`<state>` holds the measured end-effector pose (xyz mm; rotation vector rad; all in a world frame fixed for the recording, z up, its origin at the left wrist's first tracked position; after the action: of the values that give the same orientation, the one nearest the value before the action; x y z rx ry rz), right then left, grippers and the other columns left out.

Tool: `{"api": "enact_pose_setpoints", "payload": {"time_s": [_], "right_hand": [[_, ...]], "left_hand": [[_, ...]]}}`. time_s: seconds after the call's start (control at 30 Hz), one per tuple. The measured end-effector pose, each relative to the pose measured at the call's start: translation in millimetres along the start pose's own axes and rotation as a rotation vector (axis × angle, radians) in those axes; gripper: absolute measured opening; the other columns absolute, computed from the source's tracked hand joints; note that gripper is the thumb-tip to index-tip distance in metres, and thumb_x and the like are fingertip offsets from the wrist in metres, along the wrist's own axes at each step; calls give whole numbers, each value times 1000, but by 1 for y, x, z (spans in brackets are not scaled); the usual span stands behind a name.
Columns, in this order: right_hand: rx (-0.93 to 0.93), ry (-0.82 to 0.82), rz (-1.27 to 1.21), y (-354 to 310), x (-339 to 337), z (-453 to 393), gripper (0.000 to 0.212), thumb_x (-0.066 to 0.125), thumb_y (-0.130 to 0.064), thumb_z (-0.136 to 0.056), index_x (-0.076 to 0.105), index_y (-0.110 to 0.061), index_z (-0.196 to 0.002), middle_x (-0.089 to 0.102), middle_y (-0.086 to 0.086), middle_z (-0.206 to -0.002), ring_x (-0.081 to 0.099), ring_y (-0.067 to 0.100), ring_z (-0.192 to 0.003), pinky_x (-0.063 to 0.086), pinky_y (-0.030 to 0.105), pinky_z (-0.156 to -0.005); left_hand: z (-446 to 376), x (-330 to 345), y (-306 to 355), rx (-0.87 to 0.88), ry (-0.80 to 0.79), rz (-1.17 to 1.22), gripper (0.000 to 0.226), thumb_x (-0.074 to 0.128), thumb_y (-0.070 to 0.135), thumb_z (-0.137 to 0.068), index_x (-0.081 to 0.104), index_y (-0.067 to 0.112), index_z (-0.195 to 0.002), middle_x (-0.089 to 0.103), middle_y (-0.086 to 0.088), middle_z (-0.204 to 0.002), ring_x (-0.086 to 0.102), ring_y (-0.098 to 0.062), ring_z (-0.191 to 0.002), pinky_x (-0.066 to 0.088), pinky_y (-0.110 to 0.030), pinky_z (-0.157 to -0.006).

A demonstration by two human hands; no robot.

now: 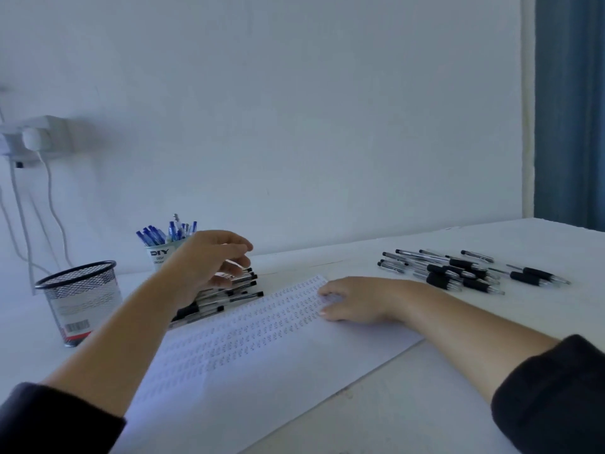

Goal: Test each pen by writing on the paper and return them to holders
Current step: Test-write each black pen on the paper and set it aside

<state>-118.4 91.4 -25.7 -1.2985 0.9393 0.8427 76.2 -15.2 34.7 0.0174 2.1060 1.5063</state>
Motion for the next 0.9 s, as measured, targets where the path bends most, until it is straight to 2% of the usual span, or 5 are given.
{"api": "enact_pose_setpoints", "payload": {"time_s": [0.1, 0.17, 0.33, 0.63, 0.9], "right_hand": [[-7, -13, -14, -1, 0, -1, 56, 49, -38, -96, 32, -23, -147, 29, -3, -154, 29, 13, -140, 23, 26, -112], [-11, -21, -9, -2, 0, -2, 56, 48, -38, -97, 30, -22, -147, 28, -2, -155, 28, 13, -140, 22, 25, -111], [1, -32, 6, -2, 0, -1, 56, 46, -40, -97, 28, -24, -148, 25, -1, -156, 27, 15, -141, 21, 26, -112], [6, -25, -20, 1, 0, -4, 55, 49, -40, -96, 32, -26, -147, 30, -3, -153, 31, 15, -139, 23, 27, -113], [4, -29, -1, 3, 0, -3, 56, 48, -43, -96, 31, -28, -147, 27, -5, -155, 28, 14, -141, 21, 27, -114]], "left_hand": [[-11, -30, -12, 88, 144, -474, 20, 60, 1, -86, 67, 16, -76, 67, -7, -76, 59, -19, -68, 48, -29, -65], [-14, -36, -22, 83, 119, -745, 23, 61, 2, -84, 66, 21, -72, 66, -3, -80, 61, -22, -77, 49, -31, -75], [-19, -28, -42, 23, -59, -936, 23, 65, 7, -83, 63, 26, -71, 59, 7, -80, 55, -16, -83, 46, -24, -74], [-23, -16, -48, 40, -88, -1057, 19, 58, 4, -87, 60, 21, -79, 59, 7, -83, 55, -15, -85, 47, -25, -79], [-9, 1, -18, 353, 163, -665, 23, 54, -5, -84, 49, 17, -86, 57, 3, -89, 48, -8, -62, 39, -12, -51]]}}
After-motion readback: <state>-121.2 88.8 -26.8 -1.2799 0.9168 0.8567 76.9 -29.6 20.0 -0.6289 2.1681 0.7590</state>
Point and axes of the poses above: each hand's wrist, its own z-axis away from the middle knuckle, its own x-axis out of the palm, y = z × x, the point moved 2 cm from there along -z, towards the middle knuckle
